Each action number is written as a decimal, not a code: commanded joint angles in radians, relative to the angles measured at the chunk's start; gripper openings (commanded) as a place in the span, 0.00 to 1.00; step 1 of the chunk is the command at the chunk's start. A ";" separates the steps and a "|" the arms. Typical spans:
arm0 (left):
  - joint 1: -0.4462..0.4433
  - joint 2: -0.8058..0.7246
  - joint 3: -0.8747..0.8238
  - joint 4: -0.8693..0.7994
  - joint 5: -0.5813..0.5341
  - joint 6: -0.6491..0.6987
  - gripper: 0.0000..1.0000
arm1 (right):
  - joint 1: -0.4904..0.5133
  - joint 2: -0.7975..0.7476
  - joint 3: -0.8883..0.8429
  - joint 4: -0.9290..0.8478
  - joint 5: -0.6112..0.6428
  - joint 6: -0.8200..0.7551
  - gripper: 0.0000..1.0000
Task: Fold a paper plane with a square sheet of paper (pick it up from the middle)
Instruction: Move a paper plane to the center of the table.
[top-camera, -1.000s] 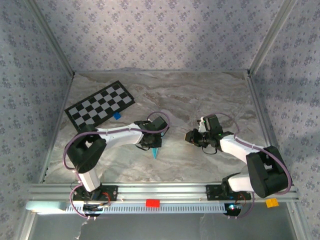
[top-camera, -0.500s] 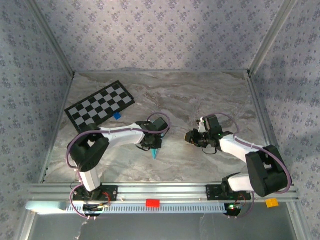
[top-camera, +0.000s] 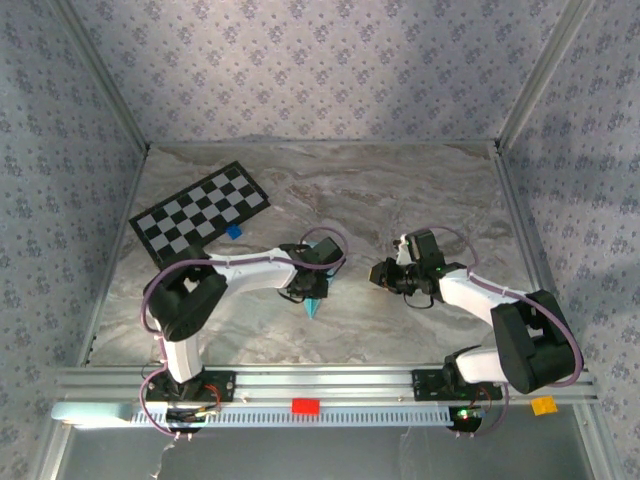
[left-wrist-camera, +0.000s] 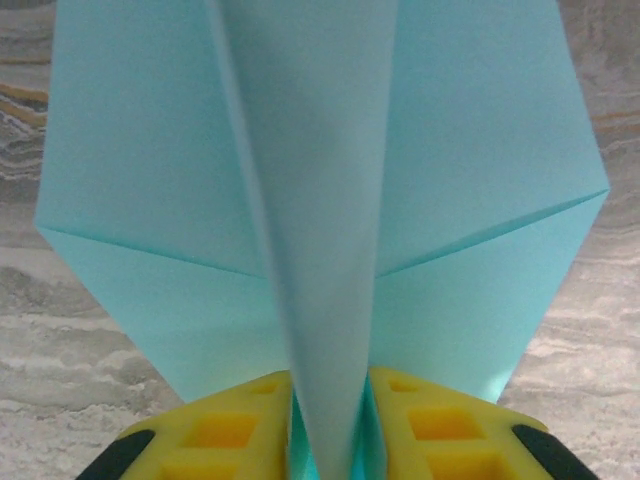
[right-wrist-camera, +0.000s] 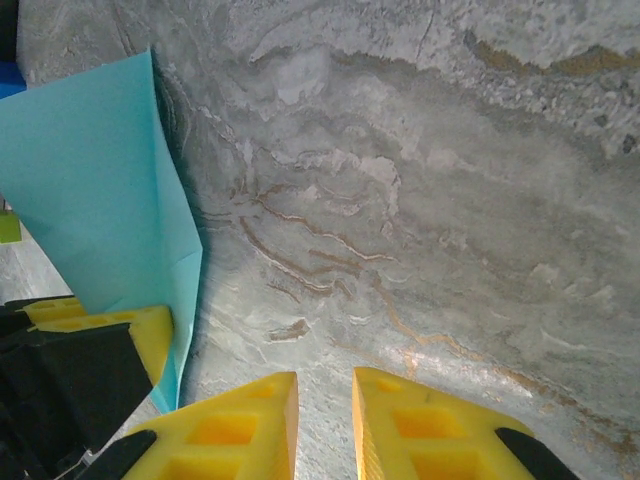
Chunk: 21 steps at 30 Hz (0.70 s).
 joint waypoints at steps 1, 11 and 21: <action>-0.022 0.087 -0.002 -0.025 0.012 -0.019 0.25 | 0.007 0.003 0.031 -0.016 -0.013 0.002 0.23; -0.036 0.168 0.089 -0.062 0.005 -0.069 0.34 | 0.003 -0.016 0.037 -0.028 0.012 -0.002 0.23; -0.039 0.215 0.151 -0.086 -0.006 -0.146 0.39 | -0.014 -0.091 0.028 -0.074 0.077 -0.023 0.24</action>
